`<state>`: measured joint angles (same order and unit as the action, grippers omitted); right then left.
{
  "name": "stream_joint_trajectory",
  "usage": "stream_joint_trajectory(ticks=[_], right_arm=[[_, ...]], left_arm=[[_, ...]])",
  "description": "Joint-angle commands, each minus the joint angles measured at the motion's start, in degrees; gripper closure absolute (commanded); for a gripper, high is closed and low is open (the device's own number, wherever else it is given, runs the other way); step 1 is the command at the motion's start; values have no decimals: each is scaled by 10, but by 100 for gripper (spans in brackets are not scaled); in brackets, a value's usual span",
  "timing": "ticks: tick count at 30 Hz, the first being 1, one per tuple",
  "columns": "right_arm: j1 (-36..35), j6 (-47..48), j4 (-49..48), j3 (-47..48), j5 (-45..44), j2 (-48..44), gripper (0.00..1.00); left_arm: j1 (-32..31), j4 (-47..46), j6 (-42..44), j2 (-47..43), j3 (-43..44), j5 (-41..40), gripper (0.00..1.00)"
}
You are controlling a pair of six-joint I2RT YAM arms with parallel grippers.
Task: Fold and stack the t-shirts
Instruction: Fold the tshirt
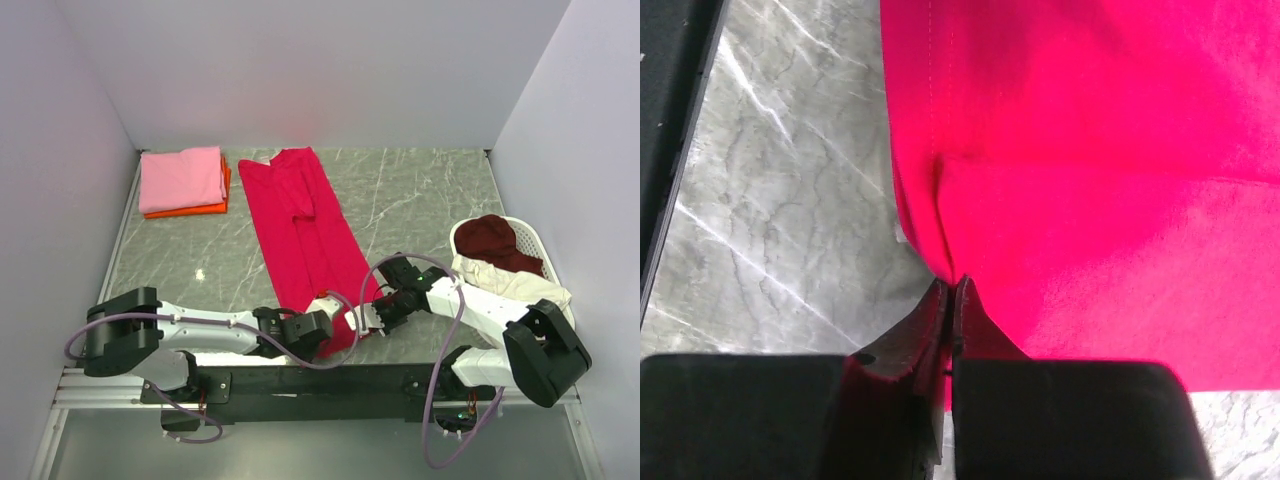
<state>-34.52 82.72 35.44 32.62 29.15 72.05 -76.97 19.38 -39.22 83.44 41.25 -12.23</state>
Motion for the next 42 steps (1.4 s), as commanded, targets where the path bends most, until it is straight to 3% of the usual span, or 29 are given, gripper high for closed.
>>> stream_joint_trajectory(ticks=[1, 6, 13, 21, 29, 42], right_arm=[[-3, -17, -10, 0, -11, -20, 100], [1, -102, -17, 73, -14, -24, 100], [30, -163, -25, 233, -23, 79, 100], [54, -257, -56, 439, -54, 258, 100], [60, -308, -51, 625, -93, 425, 100], [62, -357, -83, 743, -147, 527, 100]], left_arm=[[17, -14, -13, -25, -28, 53, 76], [78, -9, 15, -77, -21, 72, 78], [290, -5, 111, -140, 36, 138, 78], [477, -23, 172, -23, 127, 224, 79], [565, -22, 195, 82, 225, 265, 80], [631, 4, 212, 198, 339, 296, 82]])
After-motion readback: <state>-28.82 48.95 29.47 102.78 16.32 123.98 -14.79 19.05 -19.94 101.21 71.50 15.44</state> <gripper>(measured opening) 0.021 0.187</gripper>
